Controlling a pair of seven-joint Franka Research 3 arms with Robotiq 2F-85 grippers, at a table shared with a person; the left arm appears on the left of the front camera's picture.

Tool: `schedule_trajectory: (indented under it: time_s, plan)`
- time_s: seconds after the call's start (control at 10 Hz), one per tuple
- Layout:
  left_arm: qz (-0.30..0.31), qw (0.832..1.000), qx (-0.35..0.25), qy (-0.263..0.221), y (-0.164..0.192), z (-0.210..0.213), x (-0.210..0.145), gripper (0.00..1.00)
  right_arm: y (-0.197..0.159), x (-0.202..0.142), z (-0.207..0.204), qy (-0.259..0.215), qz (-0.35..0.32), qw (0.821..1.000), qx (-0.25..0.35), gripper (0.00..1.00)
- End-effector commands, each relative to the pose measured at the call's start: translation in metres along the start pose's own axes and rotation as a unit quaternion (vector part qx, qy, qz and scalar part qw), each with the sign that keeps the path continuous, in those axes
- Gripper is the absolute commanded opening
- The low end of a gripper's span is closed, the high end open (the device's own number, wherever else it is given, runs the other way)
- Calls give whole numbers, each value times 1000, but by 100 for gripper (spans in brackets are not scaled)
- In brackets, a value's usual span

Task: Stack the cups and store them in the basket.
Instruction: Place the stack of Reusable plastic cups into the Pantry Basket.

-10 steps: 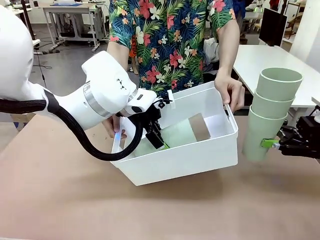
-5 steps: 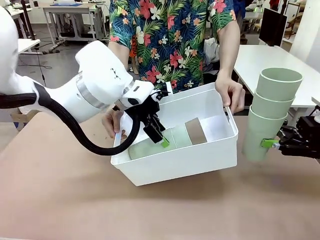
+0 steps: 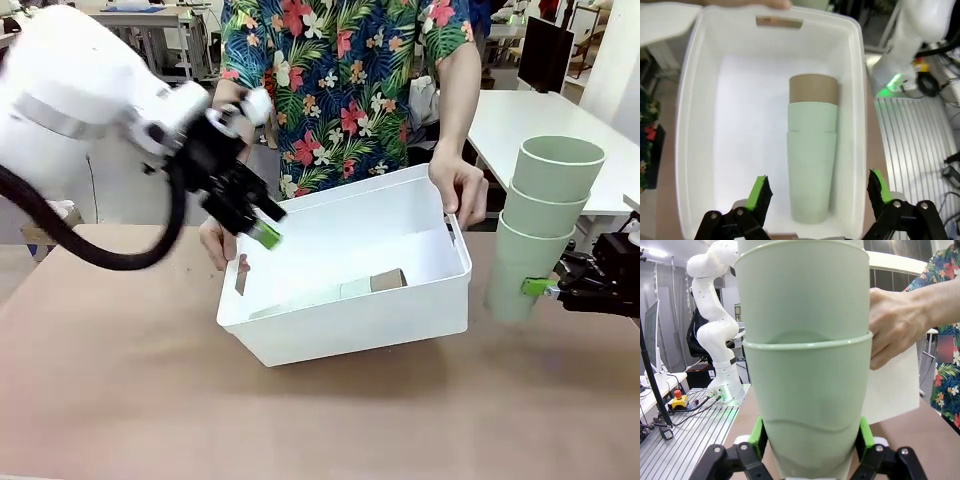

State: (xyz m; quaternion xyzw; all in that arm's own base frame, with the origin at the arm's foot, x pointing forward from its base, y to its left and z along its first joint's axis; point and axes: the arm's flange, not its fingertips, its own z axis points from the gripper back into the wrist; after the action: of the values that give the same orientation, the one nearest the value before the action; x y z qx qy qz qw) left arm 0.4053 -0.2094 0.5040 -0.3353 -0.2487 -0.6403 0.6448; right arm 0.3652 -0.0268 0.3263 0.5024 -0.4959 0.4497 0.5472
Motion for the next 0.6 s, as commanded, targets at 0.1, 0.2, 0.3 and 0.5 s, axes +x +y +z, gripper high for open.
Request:
schedule_trajectory:
  time_s: [0.1,0.2,0.3,0.5]
  plan:
    - [-41,996,38,-72,-31,90,-45,100,-1,5,-1,-5,6,1000,-4,86]
    - [-49,992,64,-97,-45,124,-68,100,-1,5,-1,-5,6,1000,-4,86]
    - [-56,988,78,-124,-53,151,-89,100,-1,5,-1,-5,6,1000,-4,86]
    - [-58,983,97,-144,-64,182,-116,100,-1,5,-1,-5,6,1000,-4,86]
